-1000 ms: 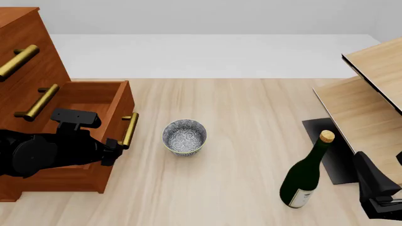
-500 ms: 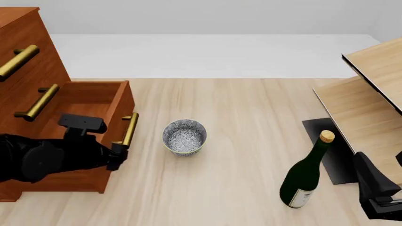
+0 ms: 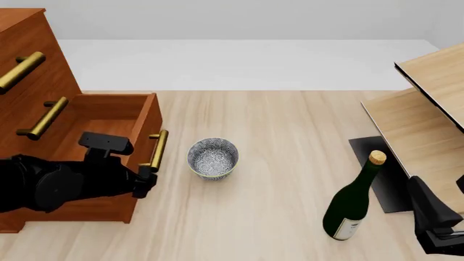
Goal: Put the wine bottle in the bottom drawer of the cabinet.
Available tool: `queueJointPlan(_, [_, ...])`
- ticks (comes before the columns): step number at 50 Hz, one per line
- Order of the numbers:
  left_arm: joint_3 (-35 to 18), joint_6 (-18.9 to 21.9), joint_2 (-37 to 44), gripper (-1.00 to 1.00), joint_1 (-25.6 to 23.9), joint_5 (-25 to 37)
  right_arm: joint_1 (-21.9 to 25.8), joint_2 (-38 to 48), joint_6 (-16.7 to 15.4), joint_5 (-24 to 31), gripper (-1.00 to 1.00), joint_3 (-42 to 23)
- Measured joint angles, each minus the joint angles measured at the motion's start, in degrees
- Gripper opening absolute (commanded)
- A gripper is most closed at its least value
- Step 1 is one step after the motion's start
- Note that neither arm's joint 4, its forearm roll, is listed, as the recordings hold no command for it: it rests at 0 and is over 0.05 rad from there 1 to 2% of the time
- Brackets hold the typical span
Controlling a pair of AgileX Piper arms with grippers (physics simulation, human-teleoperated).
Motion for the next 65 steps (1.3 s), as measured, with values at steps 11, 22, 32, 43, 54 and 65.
queueJointPlan(11, [-0.47, -0.52, 0.22, 1.0, -1.4, 0.29, 0.05, -0.09, 0.05, 0.15, 1.0, 0.0])
queueJointPlan(22, [-0.82, -0.95, -0.33, 1.0, -2.42, 1.21, 0.21, -0.01, 0.11, 0.13, 1.0, 0.0])
queueJointPlan(32, [-1.12, -2.44, -1.14, 1.0, -2.62, 2.72, 0.27, 0.12, 0.15, 0.01, 1.0, 0.0])
queueJointPlan(43, [-1.24, -3.7, -2.65, 1.0, -2.91, 4.52, 0.19, 0.06, 0.13, 0.0, 1.0, -0.02])
queueJointPlan(54, [-3.33, -0.52, -9.46, 1.0, -2.87, 10.06, -0.13, 0.08, 0.0, -0.15, 1.0, -0.03])
queueJointPlan(65, [-8.67, 3.17, -17.54, 1.0, -3.71, 16.97, -0.62, -0.1, -0.19, -0.23, 1.0, -0.08])
